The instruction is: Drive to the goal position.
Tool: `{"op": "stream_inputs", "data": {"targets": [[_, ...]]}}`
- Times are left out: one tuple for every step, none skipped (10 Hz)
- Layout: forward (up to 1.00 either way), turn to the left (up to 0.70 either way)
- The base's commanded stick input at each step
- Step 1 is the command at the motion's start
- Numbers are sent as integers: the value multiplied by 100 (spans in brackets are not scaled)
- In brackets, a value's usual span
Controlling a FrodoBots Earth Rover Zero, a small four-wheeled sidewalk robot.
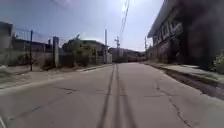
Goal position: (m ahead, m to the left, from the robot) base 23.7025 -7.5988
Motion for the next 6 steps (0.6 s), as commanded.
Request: {"op": "stream_inputs", "data": {"targets": [[100,7],[100,7],[100,7],[100,7],[100,7],[100,7]]}}
